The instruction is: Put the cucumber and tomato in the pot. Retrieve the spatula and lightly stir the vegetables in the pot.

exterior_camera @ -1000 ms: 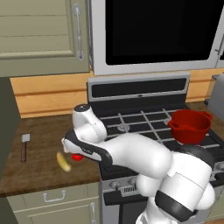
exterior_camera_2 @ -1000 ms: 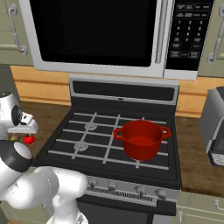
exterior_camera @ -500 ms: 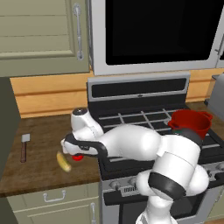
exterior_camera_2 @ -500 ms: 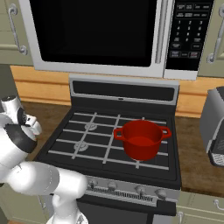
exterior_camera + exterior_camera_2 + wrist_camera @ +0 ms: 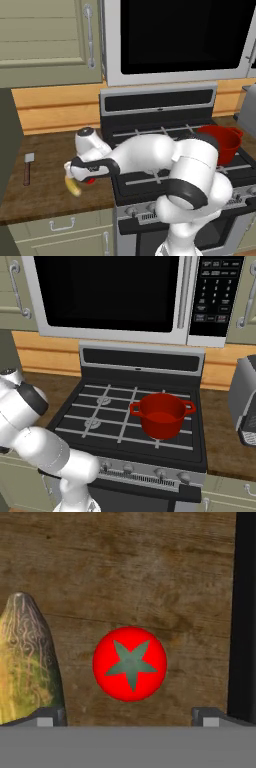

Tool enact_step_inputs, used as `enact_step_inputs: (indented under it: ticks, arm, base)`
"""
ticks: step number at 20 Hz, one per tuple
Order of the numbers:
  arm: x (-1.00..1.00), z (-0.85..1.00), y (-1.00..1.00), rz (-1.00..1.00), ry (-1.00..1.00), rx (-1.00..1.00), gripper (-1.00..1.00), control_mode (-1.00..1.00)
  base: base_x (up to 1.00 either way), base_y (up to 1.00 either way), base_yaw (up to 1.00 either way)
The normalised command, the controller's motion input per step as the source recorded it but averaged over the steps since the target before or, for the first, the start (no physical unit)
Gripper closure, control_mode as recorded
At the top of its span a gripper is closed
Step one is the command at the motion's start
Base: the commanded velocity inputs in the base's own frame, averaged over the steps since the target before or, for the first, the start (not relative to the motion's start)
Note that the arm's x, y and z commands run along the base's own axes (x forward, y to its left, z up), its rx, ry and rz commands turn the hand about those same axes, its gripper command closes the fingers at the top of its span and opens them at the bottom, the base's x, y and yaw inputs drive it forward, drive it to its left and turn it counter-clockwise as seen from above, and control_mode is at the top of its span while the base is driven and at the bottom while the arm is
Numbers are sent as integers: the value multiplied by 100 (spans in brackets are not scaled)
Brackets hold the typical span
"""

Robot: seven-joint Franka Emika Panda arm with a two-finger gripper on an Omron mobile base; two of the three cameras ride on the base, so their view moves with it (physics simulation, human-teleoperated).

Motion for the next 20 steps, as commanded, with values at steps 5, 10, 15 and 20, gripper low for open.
enact_step_inputs:
  ticks: [5,10,15,20]
  arm:
    - [13,-22,8,0,0,0,-100,-100]
    - [14,-19,0,0,0,0,-100,-100]
    - [13,-14,0,0,0,0,-100,-100]
    - [3,-14,0,0,0,0,100,-100]
  base:
    - [0,0,0]
    - [0,0,0]
    - [0,0,0]
    - [0,0,0]
